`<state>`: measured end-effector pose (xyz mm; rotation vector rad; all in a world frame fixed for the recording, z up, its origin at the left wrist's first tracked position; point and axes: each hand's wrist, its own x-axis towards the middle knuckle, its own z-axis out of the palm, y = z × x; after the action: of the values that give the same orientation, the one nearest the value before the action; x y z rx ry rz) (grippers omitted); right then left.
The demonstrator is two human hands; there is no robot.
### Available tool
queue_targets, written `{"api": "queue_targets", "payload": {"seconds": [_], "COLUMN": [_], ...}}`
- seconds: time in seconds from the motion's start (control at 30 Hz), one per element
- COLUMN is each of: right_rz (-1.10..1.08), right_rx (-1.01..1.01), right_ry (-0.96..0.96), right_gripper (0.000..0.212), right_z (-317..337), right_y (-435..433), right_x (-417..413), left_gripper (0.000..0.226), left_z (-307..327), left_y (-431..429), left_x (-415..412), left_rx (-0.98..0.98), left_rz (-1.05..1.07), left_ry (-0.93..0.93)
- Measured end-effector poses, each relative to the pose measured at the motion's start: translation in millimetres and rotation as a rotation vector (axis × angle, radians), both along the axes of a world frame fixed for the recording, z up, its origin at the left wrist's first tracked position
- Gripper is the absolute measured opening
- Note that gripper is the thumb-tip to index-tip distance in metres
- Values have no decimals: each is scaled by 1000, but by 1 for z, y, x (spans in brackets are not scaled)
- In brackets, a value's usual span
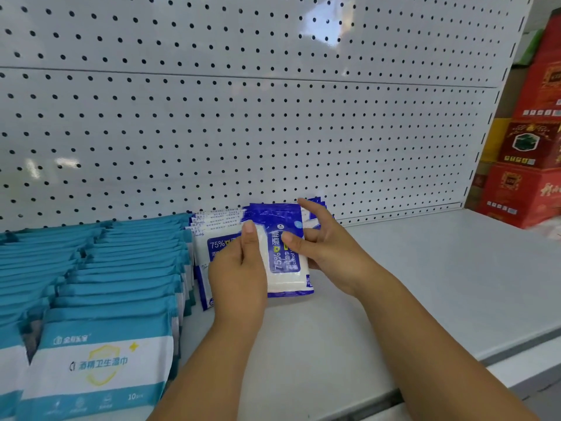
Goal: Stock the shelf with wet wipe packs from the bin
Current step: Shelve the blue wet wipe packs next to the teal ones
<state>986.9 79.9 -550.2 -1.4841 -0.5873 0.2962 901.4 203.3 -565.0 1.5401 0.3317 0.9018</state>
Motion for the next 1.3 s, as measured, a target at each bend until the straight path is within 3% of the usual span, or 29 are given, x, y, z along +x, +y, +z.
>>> {"api": "queue_targets", "payload": {"seconds": [0.07,0.17,0.23,0.37,0.53,0.6,0.7,0.77,0.87,1.0,1.17,1.3], "right_rz": [-43,-36,-28,-86,-71,-27,-32,-23,-57,-58,-18,-18], "right_rx": [61,163,170,48,-167,-247,-371,-409,-457,-489,-456,-452], "right_ry": [66,151,162,30,-129,-159,-230,-253,-254,-282,-213,-214], "right_gripper": [78,88,78,43,56,48,53,45,41,37,53,62], "right_z": [-2,-5,-6,-4,-10,-11,-14,-15,-12,-12,-13,-12], "right_y": [-1,-3,-5,-12,-13,-12,-9,-7,-5,0,9,14], "right_x": [5,10,11,15,16,14,10,5,0,-5,-4,-4], "left_gripper": [53,35,26,24,19,19,17,13,25,36,55,55], "left_z": [-1,1,-2,-4,-9,-7,11,30,57,75,87,85], "left_y": [4,8,10,13,2,1,7,14,25,37,45,49], "left_x": [0,-4,-4,-5,-8,-9,-16,-19,-16,-7,2,7], "left_rx": [9,-45,5,115,308,455,611,777,1062,1323,1409,1290], "left_rz": [35,-59,-117,-30,-56,17,70,37,-34,-108,-264,-320], "left_ry": [-30,71,100,68,98,160,311,505,822,971,1125,1140]}}
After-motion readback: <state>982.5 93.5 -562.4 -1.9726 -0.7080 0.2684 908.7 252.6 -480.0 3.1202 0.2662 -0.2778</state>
